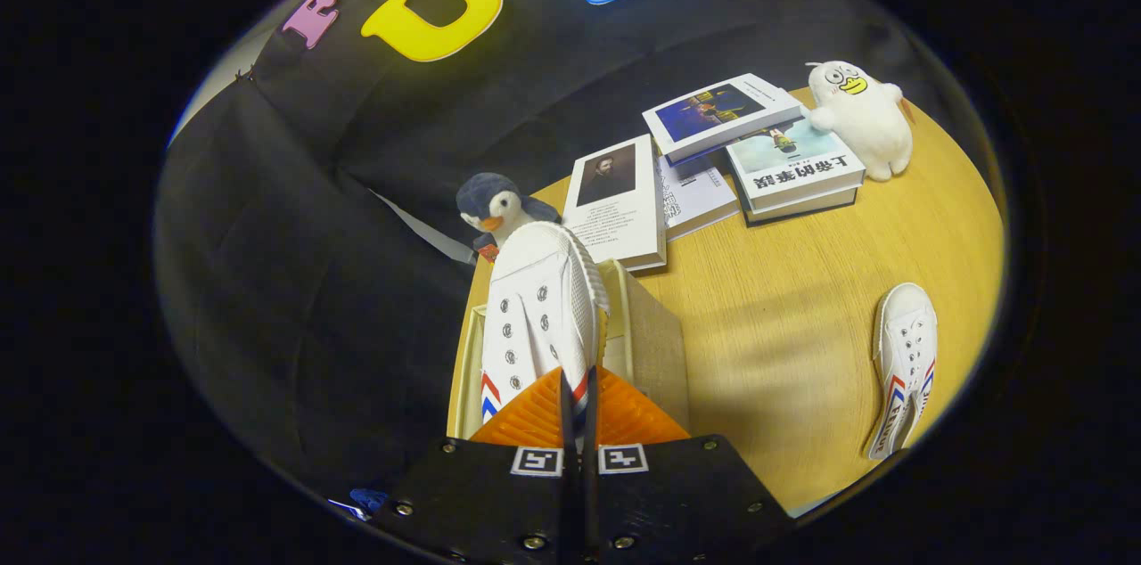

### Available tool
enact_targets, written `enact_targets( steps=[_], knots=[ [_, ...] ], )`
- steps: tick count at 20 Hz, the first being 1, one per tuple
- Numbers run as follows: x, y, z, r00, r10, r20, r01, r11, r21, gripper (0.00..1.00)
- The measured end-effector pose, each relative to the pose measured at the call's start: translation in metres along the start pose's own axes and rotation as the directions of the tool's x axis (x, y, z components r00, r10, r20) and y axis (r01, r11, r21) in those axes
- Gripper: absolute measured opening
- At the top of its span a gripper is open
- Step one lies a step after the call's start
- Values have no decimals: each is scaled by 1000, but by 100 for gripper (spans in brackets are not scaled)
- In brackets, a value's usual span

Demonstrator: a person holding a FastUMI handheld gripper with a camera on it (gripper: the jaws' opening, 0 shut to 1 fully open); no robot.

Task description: Open the storage box then place both shoes into the box .Put the left shoe in first, then the right shoe, with the right side of both shoes facing outward in a uniform manner.

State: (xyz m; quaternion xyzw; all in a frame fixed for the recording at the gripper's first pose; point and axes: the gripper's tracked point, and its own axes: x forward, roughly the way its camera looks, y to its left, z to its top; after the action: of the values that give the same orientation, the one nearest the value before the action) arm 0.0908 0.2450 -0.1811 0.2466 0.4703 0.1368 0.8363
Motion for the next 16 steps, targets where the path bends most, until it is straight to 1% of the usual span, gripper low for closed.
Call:
enact_targets(
  steps=[6,11,16],
  knots=[
    [31,21,-32,999,-14,-41,12,999,-36,0],
    [55,34,-57,997,-21,-75,18,999,-41,1],
    [77,33,-77,993,-59,-102,57,998,-23,0]
  ],
)
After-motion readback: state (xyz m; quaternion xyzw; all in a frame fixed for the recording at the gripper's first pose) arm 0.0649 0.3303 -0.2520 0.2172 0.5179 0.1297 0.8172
